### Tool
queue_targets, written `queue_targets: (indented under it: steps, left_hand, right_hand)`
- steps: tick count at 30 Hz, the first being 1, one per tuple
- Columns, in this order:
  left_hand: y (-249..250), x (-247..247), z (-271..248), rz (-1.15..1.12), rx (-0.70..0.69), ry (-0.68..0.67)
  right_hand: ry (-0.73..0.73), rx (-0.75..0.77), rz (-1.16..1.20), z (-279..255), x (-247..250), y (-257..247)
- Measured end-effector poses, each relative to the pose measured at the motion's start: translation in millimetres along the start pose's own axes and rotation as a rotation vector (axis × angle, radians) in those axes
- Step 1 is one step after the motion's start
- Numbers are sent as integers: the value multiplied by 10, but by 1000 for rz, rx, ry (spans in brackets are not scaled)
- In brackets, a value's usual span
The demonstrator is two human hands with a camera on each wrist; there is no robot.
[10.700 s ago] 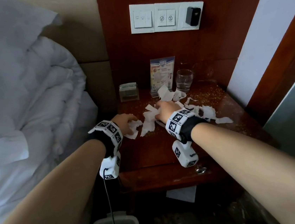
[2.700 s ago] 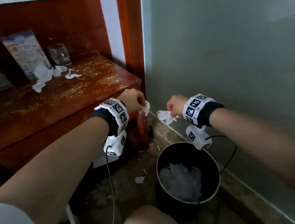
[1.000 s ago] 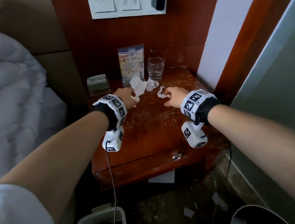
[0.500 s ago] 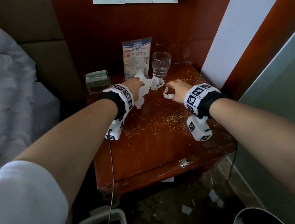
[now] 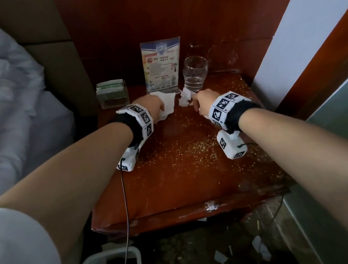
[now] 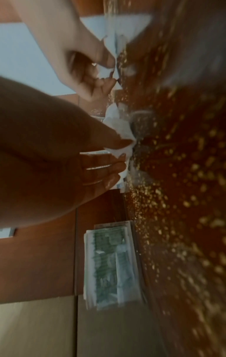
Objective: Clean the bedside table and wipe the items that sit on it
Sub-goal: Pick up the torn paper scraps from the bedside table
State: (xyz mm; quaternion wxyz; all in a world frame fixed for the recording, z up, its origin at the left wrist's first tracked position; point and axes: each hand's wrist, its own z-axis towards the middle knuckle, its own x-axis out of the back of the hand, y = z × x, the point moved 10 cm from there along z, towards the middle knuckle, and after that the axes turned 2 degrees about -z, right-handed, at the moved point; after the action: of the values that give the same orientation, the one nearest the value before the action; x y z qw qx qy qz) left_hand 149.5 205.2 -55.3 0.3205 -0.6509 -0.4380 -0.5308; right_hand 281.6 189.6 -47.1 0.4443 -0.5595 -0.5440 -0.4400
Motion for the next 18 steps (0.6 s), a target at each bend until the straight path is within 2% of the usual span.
queue_targets:
  steps: [4, 7, 10, 12, 18]
  left_hand:
    - [-37, 21, -24, -30, 62, 28]
    - [-26, 33, -21, -14, 73, 38]
    - [-32, 40, -13, -8, 101, 29]
    - [-29, 36, -14, -9, 108, 28]
    - [0, 86, -49, -44, 134, 65]
  right_hand:
    - [125, 34, 190, 89, 167, -24]
    - [49, 107, 162, 188, 84, -167]
    - [-21, 81, 139, 256, -2, -226]
    - [-12, 42, 164, 266, 26, -211]
    - [199, -63, 363, 87, 407, 207]
